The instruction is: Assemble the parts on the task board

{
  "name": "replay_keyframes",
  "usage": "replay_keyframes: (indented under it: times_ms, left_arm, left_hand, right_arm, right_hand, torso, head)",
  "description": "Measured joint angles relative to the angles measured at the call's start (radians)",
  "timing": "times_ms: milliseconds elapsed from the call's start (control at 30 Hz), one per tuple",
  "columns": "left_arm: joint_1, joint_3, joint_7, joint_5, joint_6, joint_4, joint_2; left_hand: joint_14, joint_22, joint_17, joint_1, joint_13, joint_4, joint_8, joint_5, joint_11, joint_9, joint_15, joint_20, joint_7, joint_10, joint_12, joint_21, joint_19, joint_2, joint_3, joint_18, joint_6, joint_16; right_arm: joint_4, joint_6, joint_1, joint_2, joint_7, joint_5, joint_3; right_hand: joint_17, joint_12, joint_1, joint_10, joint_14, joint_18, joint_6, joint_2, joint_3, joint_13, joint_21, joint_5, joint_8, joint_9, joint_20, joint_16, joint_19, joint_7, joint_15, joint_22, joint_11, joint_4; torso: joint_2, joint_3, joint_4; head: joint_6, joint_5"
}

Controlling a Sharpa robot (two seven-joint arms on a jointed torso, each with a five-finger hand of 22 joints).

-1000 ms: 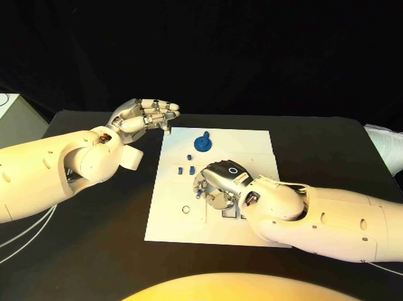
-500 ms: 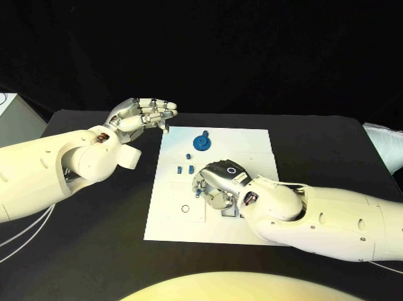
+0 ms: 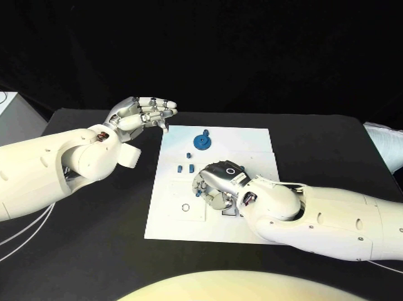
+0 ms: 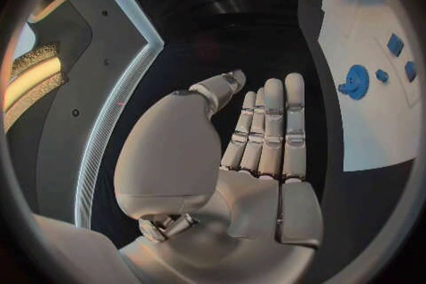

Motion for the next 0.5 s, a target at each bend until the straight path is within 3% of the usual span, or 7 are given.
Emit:
replay_keyframes:
  times_ms: [400,500]
  left_arm:
    - [0.0,0.0,0.0,0.0,0.0,0.0,0.0]
    - [0.0,0.0,-0.001,0.001,0.0,0.0,0.0]
  left_hand:
    - [0.0,0.0,-0.001,0.0,-0.001,0.0,0.0,0.0,0.002,0.0,0.0,0.0,0.0,-0.005,0.0,0.0,0.0,0.0,0.0,0.0,0.0,0.0]
    - [0.0,0.0,-0.001,0.0,-0.001,0.0,0.0,0.0,0.002,0.0,0.0,0.0,0.0,-0.005,0.0,0.0,0.0,0.0,0.0,0.0,0.0,0.0]
  right_arm:
    - [-0.004,0.016,0.001,0.008,-0.007,-0.016,0.001]
    - [-0.01,0.017,0.001,0.013,-0.004,-0.015,-0.002]
  right_hand:
    - [-0.011,-0.001,0.0,0.0,0.0,0.0,0.0,0.0,0.0,0.001,-0.011,0.005,-0.002,0.0,0.0,-0.005,0.0,0.0,0.0,0.0,0.0,0.0]
    - [-0.02,-0.007,-0.016,0.003,0.001,0.0,-0.014,-0.016,-0.013,0.003,-0.024,0.015,-0.008,0.001,0.0,-0.006,0.0,0.013,0.001,0.0,-0.011,0.004]
  torso:
    - [0.0,0.0,0.0]
    - [0.0,0.0,0.0]
  head:
    - [-0.002,0.0]
    - [-0.001,0.0]
